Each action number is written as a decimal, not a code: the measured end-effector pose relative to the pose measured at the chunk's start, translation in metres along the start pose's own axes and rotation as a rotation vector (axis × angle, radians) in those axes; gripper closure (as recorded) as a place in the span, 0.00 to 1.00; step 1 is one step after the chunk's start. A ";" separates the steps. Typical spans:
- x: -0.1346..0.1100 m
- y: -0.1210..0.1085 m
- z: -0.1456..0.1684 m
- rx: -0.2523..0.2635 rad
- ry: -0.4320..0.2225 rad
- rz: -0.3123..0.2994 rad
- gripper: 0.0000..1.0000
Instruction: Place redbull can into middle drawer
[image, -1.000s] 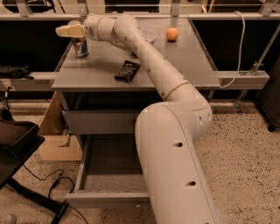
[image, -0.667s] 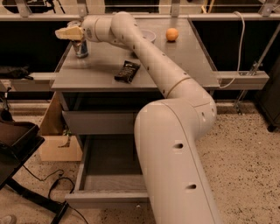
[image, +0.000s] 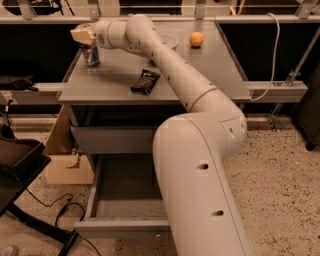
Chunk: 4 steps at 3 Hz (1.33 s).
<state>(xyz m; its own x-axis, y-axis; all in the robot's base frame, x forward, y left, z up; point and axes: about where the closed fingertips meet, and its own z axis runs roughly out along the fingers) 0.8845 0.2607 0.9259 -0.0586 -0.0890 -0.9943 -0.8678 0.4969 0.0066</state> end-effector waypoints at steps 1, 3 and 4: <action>0.000 0.000 0.000 0.000 0.000 0.000 0.86; -0.013 0.003 -0.007 -0.016 -0.010 -0.021 1.00; -0.054 0.018 -0.047 -0.009 -0.012 -0.089 1.00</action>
Offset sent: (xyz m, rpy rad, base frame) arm 0.0000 0.0000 0.0000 0.0000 0.0000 0.0000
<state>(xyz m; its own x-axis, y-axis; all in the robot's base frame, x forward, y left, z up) 0.8489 0.2335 0.9852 0.0246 -0.1223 -0.9922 -0.8736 0.4799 -0.0808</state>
